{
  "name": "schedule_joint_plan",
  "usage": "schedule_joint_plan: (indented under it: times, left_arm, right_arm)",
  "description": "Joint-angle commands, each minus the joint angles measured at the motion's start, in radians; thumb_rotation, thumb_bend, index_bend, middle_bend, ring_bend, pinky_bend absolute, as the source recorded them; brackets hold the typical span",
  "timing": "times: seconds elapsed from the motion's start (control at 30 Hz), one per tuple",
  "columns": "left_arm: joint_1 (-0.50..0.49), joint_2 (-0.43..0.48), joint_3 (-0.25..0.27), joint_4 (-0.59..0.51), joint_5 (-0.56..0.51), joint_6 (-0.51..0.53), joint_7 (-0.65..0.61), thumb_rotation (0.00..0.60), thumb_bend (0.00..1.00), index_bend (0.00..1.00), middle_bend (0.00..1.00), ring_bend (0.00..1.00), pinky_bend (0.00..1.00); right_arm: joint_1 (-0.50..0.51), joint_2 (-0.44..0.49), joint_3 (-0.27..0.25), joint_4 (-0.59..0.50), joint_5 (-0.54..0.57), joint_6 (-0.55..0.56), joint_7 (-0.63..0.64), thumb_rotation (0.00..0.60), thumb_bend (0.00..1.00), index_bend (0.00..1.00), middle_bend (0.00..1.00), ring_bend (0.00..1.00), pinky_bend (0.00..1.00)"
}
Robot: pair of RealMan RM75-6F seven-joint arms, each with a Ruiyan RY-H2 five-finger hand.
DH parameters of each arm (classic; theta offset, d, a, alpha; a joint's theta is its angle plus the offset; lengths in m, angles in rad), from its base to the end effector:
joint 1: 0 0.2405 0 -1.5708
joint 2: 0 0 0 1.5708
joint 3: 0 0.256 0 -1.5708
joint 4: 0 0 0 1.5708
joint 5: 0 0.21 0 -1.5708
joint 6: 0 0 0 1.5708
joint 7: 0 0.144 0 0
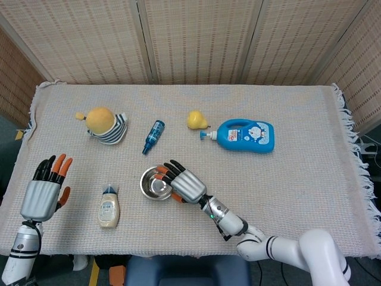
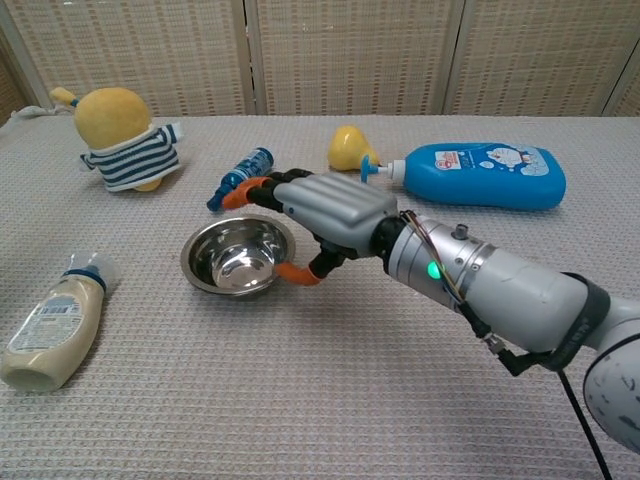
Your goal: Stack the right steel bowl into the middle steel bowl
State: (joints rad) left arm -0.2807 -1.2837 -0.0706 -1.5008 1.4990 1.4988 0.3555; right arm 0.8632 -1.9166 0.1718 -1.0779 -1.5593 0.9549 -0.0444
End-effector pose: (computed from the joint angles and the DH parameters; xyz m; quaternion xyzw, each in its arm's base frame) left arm -0.2724 0.2433 0.1203 -0.6610 -0.2249 -0.3659 0.6154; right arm -0.0691 -0.3268 -0.1136 0.7991 -0.2780 0.4591 0.2708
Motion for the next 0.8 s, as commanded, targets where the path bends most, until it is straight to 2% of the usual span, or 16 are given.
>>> schedule_joint_plan:
  times: [0.03,0.1,0.27,0.37,0.47,0.6,0.8]
  left_arm:
    - [0.006,0.009,-0.003,-0.008,-0.005,0.000,-0.017,0.600,0.43,0.00,0.00,0.00,0.11]
    - [0.014,0.023,0.002,-0.023,-0.001,0.001,-0.057,0.600,0.43,0.00,0.00,0.00,0.12]
    - [0.081,0.107,0.069,-0.082,0.011,0.006,-0.201,0.600,0.43,0.00,0.01,0.00,0.13]
    - [0.124,0.133,0.090,-0.089,-0.002,0.027,-0.232,0.600,0.42,0.00,0.01,0.00,0.13]
    - [0.157,0.116,0.076,-0.048,-0.022,0.073,-0.215,0.600,0.41,0.00,0.00,0.00,0.12]
    - [0.162,0.122,0.078,-0.056,-0.015,0.061,-0.242,0.600,0.41,0.00,0.00,0.00,0.12]
    - [0.167,0.116,0.080,-0.039,0.008,0.070,-0.210,0.600,0.41,0.00,0.00,0.00,0.11]
  right_arm:
    - [-0.033,0.065,-0.005,-0.072,0.014,0.035,-0.033,0.600,0.18,0.00,0.00,0.00,0.00]
    - [-0.085,0.144,-0.025,-0.152,0.027,0.076,-0.076,0.600,0.15,0.00,0.00,0.00,0.00]
    - [-0.301,0.422,-0.138,-0.363,0.085,0.225,-0.235,0.600,0.13,0.00,0.00,0.00,0.00]
    - [-0.442,0.529,-0.202,-0.365,0.077,0.390,-0.278,0.600,0.13,0.00,0.00,0.00,0.00]
    - [-0.583,0.571,-0.233,-0.310,0.094,0.554,-0.253,0.600,0.13,0.00,0.00,0.00,0.00]
    - [-0.698,0.590,-0.245,-0.272,0.082,0.694,-0.136,0.600,0.13,0.00,0.00,0.00,0.00]
    - [-0.724,0.618,-0.253,-0.269,0.049,0.714,-0.099,0.600,0.13,0.00,0.00,0.00,0.00]
